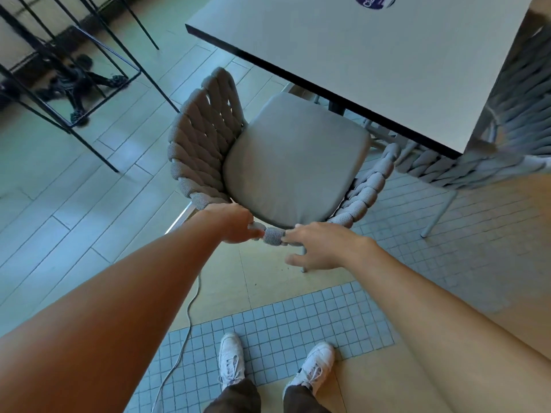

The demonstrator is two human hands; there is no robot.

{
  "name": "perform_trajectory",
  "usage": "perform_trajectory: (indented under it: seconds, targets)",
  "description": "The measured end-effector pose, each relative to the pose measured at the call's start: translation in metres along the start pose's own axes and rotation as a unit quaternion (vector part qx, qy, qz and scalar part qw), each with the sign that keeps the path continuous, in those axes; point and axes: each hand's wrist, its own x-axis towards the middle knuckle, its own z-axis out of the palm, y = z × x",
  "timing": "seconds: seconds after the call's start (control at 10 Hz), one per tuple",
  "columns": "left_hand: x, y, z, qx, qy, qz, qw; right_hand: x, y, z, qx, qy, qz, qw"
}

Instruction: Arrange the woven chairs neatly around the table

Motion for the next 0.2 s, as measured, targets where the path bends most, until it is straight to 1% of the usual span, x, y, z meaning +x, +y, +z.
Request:
perform_trajectory:
  seconds: [0.1,0.2]
  targets:
    - [-0.012,0.014,-0.016,0.014,-0.005,-0.004,1.000,-0.018,0.005,-0.010,-0.017,-0.012,-0.021,1.000]
    - [-0.018,0.030,-0.032,0.007,0.006,-0.027,1.000,-0.030,0.015,-0.029,-0.043,0.008,-0.010,0.999]
